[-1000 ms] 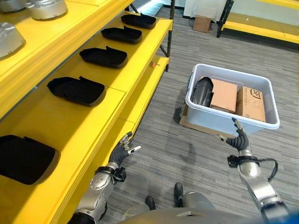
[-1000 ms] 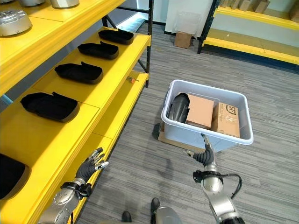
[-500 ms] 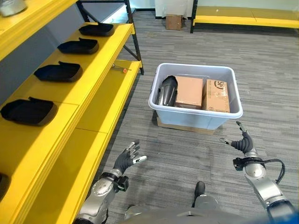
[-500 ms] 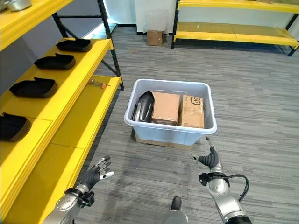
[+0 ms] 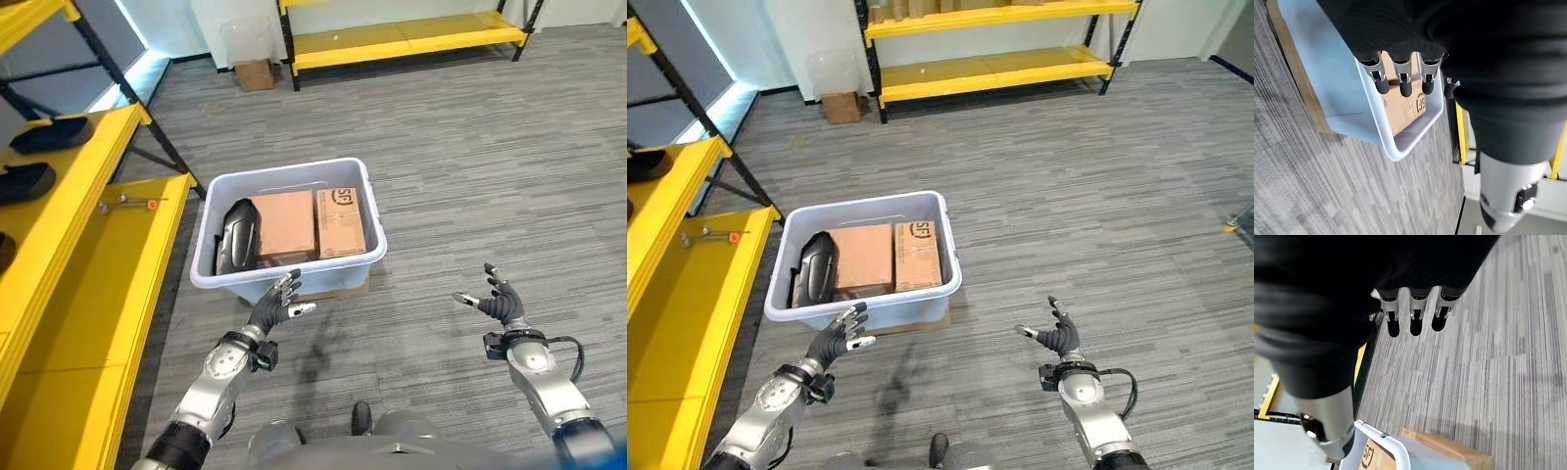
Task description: Move parts from the plastic box to the shelf.
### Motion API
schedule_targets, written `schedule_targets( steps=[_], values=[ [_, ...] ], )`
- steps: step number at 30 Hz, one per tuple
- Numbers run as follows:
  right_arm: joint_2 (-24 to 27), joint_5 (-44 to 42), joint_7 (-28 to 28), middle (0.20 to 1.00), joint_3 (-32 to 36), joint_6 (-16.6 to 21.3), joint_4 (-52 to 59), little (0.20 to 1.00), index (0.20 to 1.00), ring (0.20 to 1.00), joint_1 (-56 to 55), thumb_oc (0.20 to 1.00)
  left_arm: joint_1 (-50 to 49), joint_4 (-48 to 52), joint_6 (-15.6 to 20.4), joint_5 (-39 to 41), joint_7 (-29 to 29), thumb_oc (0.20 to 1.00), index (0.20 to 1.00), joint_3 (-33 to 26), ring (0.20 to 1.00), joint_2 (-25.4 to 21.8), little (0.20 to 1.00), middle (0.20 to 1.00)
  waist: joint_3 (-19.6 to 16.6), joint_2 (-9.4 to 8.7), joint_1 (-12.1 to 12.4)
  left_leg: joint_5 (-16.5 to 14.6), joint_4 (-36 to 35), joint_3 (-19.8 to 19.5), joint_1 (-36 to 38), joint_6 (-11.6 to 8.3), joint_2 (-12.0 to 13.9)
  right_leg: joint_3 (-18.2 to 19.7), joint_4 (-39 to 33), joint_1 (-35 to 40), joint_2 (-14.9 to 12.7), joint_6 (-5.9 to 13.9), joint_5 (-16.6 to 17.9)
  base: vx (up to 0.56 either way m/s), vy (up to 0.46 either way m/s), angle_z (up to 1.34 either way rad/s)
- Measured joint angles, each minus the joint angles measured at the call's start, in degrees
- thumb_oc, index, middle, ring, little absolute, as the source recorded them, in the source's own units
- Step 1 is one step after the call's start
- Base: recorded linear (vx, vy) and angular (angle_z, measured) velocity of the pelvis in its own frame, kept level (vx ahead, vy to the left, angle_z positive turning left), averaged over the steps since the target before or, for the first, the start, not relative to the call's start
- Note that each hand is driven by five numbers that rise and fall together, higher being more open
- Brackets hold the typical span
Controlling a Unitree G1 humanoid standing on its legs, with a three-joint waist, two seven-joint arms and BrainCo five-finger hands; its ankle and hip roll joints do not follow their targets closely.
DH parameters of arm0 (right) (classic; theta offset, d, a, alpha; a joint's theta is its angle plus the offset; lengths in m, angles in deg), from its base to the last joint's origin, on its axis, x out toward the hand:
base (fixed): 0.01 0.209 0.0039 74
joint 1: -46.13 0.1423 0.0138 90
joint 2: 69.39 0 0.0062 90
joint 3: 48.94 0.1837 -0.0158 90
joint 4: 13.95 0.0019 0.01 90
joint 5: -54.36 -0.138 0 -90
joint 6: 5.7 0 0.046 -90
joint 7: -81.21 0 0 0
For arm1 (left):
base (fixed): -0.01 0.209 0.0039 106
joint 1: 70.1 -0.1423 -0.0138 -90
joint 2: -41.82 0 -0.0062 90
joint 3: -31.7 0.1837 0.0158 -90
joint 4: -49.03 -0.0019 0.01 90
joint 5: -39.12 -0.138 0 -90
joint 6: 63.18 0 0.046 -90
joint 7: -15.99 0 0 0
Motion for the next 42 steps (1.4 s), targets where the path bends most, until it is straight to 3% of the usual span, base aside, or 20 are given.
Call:
schedule_targets(
  steps=[1,2,4,5,7,8,9,11,12,14,17,25,27,29,30,31,35,38,40,42],
  values=[
    [3.2,0.1,0.8,1.000,-0.5,0.0,1.1,1.000,1.000,1.000,-1.4,1.000,-0.8,-0.4,0.5,-0.1,-0.1,1.000,1.000,-0.5,1.000,1.5,1.000,1.000,0.6,3.48,2.5,5.0,-10.4,-3.7,-3.1,-2.01,5.4,2.3,13.5,-6.1,-3.3,-5.49,-5.5,0.41,0.286,-0.69],
    [3.0,-0.1,1.4,1.000,-1.5,-1.3,0.5,1.000,1.000,1.000,-2.6,1.000,-1.2,-5.0,-0.4,-0.4,-0.1,1.000,1.000,0.1,1.000,1.5,1.000,1.000,1.8,3.85,1.3,7.6,-10.2,-2.4,-7.6,-1.40,9.6,2.6,12.3,-3.6,-2.0,-7.29,-5.9,0.36,0.324,-0.93],
    [3.0,0.1,2.8,1.000,-2.7,-1.2,1.8,1.000,1.000,1.000,-3.7,1.000,-2.1,-5.9,0.1,-0.5,-0.2,1.000,1.000,-0.2,1.000,1.5,1.000,1.000,2.6,3.35,1.4,7.5,-7.1,-2.0,-8.9,-1.16,10.3,4.7,6.5,2.0,-2.5,-7.23,-3.7,0.36,0.387,-0.51],
    [2.7,0.2,3.5,1.000,-3.7,-1.2,2.1,1.000,1.000,1.000,-3.2,1.000,-2.1,-5.8,0.8,-1.0,-0.3,1.000,1.000,-0.2,1.000,1.5,1.000,1.000,2.7,3.17,2.2,7.3,-5.3,-1.5,-8.0,-0.68,9.7,5.5,5.0,4.0,-2.7,-6.81,-3.5,0.28,0.308,-0.57],
    [2.5,0.1,4.5,1.000,-4.8,-1.2,2.5,1.000,1.000,1.000,-1.9,1.000,-1.6,-5.8,1.5,-1.1,-0.8,1.000,1.000,0.3,1.000,1.7,1.000,1.000,3.5,0.74,1.7,6.3,-1.9,5.3,-2.9,5.59,4.2,4.7,3.8,8.8,-5.3,-4.25,-4.4,0.23,0.243,-0.22],
    [0.8,0.0,4.4,1.000,-4.3,-1.3,1.5,1.000,1.000,1.000,-1.3,1.000,-0.6,-5.9,2.0,-1.6,-1.3,1.000,1.000,1.3,1.000,0.7,1.000,1.000,2.7,-0.02,1.3,9.7,-5.1,5.3,2.4,9.37,1.2,4.1,10.3,8.5,-6.0,-1.42,-6.1,0.29,0.296,0.24],
    [0.0,-0.1,4.7,1.000,-4.4,-1.0,3.5,1.000,1.000,1.000,-1.1,1.000,1.9,-5.2,2.3,-1.6,-1.3,1.000,1.000,1.4,1.000,-0.1,1.000,1.000,3.1,-0.19,1.8,9.1,-8.4,3.6,4.3,11.51,0.7,4.2,16.2,2.8,-7.4,-0.62,-8.7,0.32,0.336,0.33],
    [-1.1,0.1,4.7,1.000,-3.7,-0.7,6.9,1.000,1.000,1.000,-0.5,1.000,3.5,-5.2,2.2,-1.7,-1.2,1.000,1.000,0.7,1.000,-1.0,1.000,1.000,2.8,-1.91,2.0,6.9,-9.3,2.9,6.0,10.78,-1.2,4.5,10.6,-1.9,-9.4,-0.20,-5.4,0.30,0.335,0.37],
    [-1.8,0.1,4.9,1.000,-3.8,-0.6,7.2,1.000,1.000,1.000,-0.5,1.000,3.4,-5.1,2.2,-2.2,-1.2,1.000,1.000,0.4,1.000,-1.4,1.000,1.000,3.0,-2.69,2.1,6.0,-9.3,2.6,7.4,9.84,-2.2,4.5,10.2,-2.5,-10.0,-1.10,-1.7,0.21,0.248,0.33],
    [-2.3,0.2,5.4,1.000,-4.7,-0.7,7.2,1.000,1.000,1.000,-0.8,1.000,1.5,-4.2,2.3,-2.2,-1.1,1.000,1.000,0.2,1.000,-2.1,1.000,1.000,1.7,-2.87,4.0,4.4,-9.4,2.7,8.9,7.98,-2.8,4.4,10.1,-1.3,-10.7,-0.58,-1.6,0.15,0.201,-0.01],
    [-2.3,0.2,5.9,1.000,-4.5,-0.7,7.0,1.000,1.000,1.000,1.2,1.000,-1.1,-4.3,1.6,-2.2,-0.3,1.000,1.000,-0.3,1.000,-3.0,1.000,1.000,2.0,-2.69,5.2,3.1,-8.9,2.4,8.7,8.26,-3.2,4.2,10.9,-1.1,-11.2,0.90,-0.7,0.15,0.253,0.06],
    [-2.9,0.3,4.4,1.000,-4.7,-0.7,6.5,1.000,1.000,1.000,4.6,1.000,-0.7,-4.3,1.6,-2.2,-0.4,1.000,1.000,-1.5,1.000,-3.3,1.000,1.000,2.4,-2.58,7.2,0.3,-8.0,0.2,10.4,9.44,-3.8,2.7,28.1,-6.7,-13.9,2.82,2.0,0.08,0.170,0.21],
    [-2.9,0.3,4.1,1.000,-4.8,-0.7,6.2,1.000,1.000,1.000,5.4,1.000,-0.4,-4.3,1.6,-2.2,-0.5,1.000,1.000,-1.5,1.000,-3.3,1.000,1.000,3.0,-2.32,7.6,-0.5,-7.3,-0.1,10.4,9.79,-4.0,2.5,32.2,-8.8,-14.9,3.01,4.1,0.05,0.098,0.12],
    [-2.9,0.3,3.4,1.000,-5.3,-0.7,6.0,1.000,1.000,1.000,5.5,1.000,-0.6,-4.3,1.6,-2.2,-0.4,1.000,1.000,-1.3,1.000,-3.3,1.000,1.000,3.8,-1.54,7.7,-1.0,-7.1,-0.3,10.7,10.42,-3.9,2.8,38.5,-12.4,-15.8,3.89,9.3,0.04,-0.027,0.05],
    [-2.8,0.3,3.4,1.000,-5.3,-0.8,6.0,1.000,1.000,1.000,5.3,1.000,-0.7,-4.3,1.7,-2.2,-0.2,1.000,1.000,-1.4,1.000,-3.3,1.000,1.000,4.3,-1.19,7.7,-1.3,-7.4,-0.9,10.9,10.77,-3.7,2.8,41.2,-15.1,-15.7,4.71,6.3,0.05,-0.084,-0.07],
    [-2.8,0.3,3.4,1.000,-5.2,-0.8,6.1,1.000,1.000,1.000,5.2,1.000,-0.6,-4.3,1.6,-2.1,-0.1,1.000,1.000,-1.4,1.000,-3.5,1.000,1.000,5.1,-0.76,7.6,-1.2,-7.7,-0.9,10.9,10.69,-3.4,2.3,38.3,-17.1,-14.7,4.18,3.6,0.04,-0.200,0.00],
    [-2.7,0.3,3.5,1.000,-4.9,-1.2,6.2,1.000,1.000,1.000,2.5,1.000,-0.5,-3.4,1.4,-2.1,0.1,1.000,1.000,-2.2,1.000,-3.5,1.000,1.000,5.6,-1.55,6.5,-1.7,-7.3,-0.7,10.7,9.55,-4.0,-2.1,18.4,-18.4,-14.0,5.14,5.3,0.02,-0.164,0.10],
    [-2.7,0.2,3.6,1.000,-5.0,-2.2,5.8,1.000,1.000,1.000,0.6,1.000,-2.1,-2.6,1.4,-2.1,1.6,1.000,1.000,-2.5,1.000,-3.4,1.000,1.000,5.6,-2.44,6.8,-1.9,-7.3,-0.9,12.1,8.97,-3.9,-1.9,13.6,-16.5,-13.7,3.50,9.2,0.02,-0.107,0.10],
    [-2.8,0.3,3.8,1.000,-5.0,-2.8,3.9,1.000,1.000,1.000,0.6,1.000,-4.4,-2.0,1.3,-2.1,2.0,1.000,1.000,-2.5,1.000,-3.3,1.000,1.000,4.6,-3.31,7.3,-2.7,-7.1,-1.1,13.7,7.25,-4.0,-1.5,5.1,-9.6,-12.7,1.70,11.3,0.06,-0.069,-0.07],
    [-2.7,0.3,3.9,1.000,-4.4,-3.7,2.8,1.000,1.000,1.000,0.7,1.000,-5.6,-1.7,1.3,-2.1,2.0,1.000,1.000,-2.5,1.000,-2.0,1.000,1.000,3.5,-0.85,7.1,-2.9,-6.7,-1.4,13.7,5.24,-1.2,-1.6,-2.3,-5.6,-8.6,-1.51,13.9,0.05,-0.076,-0.12]
  ],
)
